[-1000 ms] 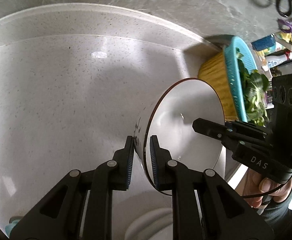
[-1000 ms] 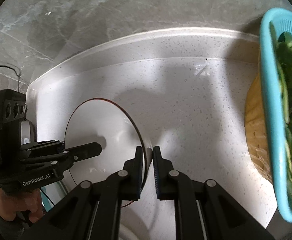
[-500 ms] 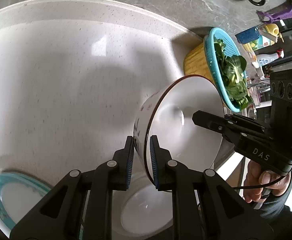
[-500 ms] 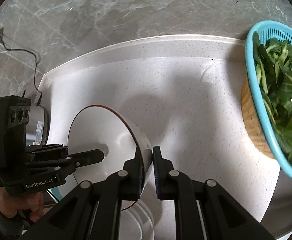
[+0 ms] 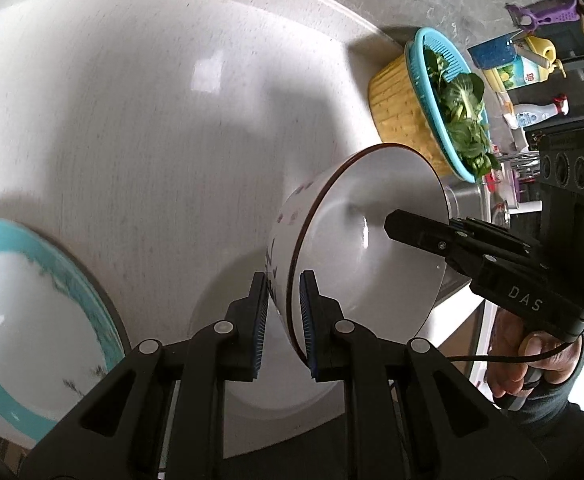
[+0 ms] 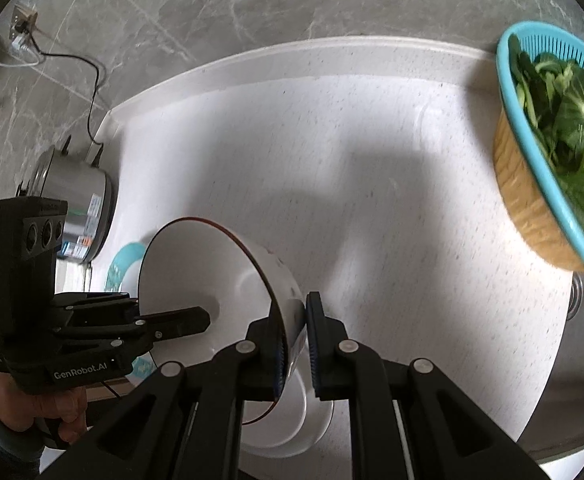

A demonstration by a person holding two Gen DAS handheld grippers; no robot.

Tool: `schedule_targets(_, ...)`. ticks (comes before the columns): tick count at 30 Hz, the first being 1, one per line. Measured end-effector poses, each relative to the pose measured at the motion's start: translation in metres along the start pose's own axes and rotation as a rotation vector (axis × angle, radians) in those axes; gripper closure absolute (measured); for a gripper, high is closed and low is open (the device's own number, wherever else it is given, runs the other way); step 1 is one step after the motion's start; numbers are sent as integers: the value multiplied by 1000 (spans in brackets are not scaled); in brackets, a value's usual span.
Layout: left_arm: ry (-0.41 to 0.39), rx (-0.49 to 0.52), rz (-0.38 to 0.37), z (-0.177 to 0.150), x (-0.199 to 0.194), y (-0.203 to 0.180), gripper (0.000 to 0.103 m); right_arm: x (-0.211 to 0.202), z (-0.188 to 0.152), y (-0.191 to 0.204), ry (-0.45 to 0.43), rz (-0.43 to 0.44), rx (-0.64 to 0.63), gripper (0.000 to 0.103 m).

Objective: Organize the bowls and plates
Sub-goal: 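Lower the floral bowl with both grippers onto the white plate stack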

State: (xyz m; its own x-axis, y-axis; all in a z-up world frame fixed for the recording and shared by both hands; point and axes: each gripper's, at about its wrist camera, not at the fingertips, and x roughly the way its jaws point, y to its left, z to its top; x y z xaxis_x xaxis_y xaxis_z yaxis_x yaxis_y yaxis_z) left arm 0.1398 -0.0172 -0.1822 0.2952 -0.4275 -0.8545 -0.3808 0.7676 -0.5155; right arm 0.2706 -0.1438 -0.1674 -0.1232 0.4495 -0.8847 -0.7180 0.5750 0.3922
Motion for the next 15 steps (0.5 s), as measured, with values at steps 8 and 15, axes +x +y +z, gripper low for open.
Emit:
schedule_targets(8, 17, -29, -6, -42, -1, 4, 89, 3, -33, 2, 39, 28, -8, 90)
schedule_targets(15, 29, -59, -1, -69, 3, 11, 89, 12, -59, 5, 80, 36, -16, 90)
